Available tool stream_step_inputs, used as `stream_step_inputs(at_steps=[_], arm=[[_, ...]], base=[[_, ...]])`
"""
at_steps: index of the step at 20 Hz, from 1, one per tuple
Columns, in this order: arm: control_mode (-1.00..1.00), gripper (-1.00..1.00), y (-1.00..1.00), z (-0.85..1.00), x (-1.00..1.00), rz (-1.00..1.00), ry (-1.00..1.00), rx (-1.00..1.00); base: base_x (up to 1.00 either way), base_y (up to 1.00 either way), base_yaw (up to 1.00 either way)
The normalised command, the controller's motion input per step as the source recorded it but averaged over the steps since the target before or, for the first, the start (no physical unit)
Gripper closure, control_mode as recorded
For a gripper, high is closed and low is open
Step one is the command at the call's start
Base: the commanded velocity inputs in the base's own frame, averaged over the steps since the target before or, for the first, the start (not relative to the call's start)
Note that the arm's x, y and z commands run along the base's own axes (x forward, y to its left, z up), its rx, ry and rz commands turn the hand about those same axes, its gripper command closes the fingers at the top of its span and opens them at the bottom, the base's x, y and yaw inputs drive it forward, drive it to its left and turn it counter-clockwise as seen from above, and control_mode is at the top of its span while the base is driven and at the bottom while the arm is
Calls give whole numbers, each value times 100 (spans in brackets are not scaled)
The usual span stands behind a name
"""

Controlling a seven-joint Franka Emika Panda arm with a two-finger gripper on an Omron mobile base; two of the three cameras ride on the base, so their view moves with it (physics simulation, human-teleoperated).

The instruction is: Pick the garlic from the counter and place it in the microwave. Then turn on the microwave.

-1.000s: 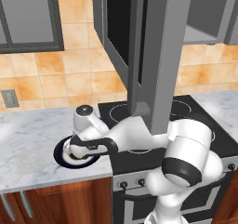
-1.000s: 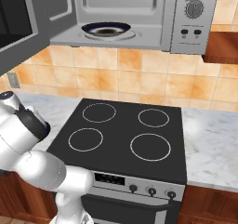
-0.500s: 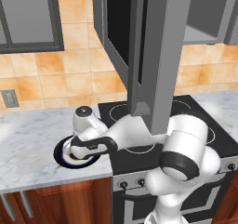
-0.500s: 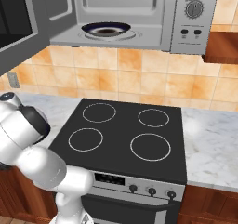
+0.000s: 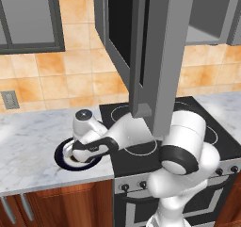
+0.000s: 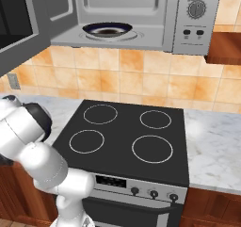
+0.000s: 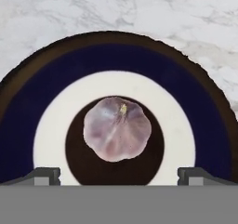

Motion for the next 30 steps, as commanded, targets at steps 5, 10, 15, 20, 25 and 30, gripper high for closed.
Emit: stream_step_inputs(at_steps=[5,10,15,20,25,30], arm=[[-100,-100,7,-6,13,-2,0,0],[-100,-100,11,-10,10,-3,-1,0],[-100,-100,11,-14,6,-3,0,0],[-100,-100,7,-13,10,-3,0,0],[-100,-100,4,-15,9,-3,0,0],[-100,-100,1,-18,2,-3,2,0]], base=[[0,0,0],[0,0,0],[0,0,0],[0,0,0],[0,0,0],[0,0,0]])
